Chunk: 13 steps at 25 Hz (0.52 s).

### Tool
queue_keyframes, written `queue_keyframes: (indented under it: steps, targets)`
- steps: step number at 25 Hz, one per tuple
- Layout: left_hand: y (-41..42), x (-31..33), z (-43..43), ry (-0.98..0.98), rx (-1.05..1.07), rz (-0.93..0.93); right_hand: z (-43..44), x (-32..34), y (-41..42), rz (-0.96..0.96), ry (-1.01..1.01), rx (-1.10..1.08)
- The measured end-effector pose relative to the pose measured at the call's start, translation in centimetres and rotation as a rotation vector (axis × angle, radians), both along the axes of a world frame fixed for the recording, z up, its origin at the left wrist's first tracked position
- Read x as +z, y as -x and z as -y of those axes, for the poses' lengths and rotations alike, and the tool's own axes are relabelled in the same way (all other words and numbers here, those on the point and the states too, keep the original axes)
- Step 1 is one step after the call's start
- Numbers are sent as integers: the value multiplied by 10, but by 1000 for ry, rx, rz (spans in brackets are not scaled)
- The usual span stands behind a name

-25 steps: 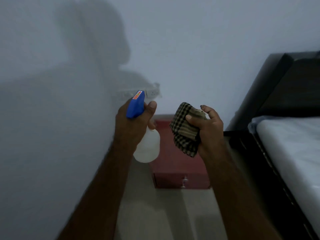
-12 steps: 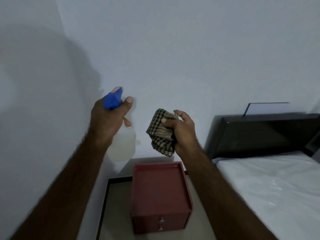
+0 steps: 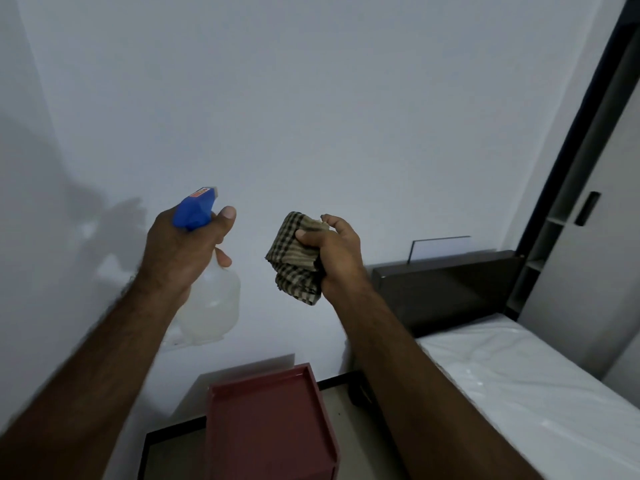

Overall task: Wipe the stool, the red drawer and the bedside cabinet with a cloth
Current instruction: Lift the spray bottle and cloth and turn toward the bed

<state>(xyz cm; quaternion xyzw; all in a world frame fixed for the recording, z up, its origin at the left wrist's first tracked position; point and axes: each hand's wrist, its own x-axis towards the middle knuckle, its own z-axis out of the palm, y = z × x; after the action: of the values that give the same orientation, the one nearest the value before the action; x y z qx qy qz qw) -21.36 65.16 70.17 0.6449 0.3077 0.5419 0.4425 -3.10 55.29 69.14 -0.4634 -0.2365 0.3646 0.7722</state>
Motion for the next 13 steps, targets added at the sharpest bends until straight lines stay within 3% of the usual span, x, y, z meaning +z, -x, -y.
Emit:
queue_keyframes:
  steps: [13]
  targets:
    - [-11, 25, 11, 23, -233, 6, 40, 26, 20, 33, 14, -252]
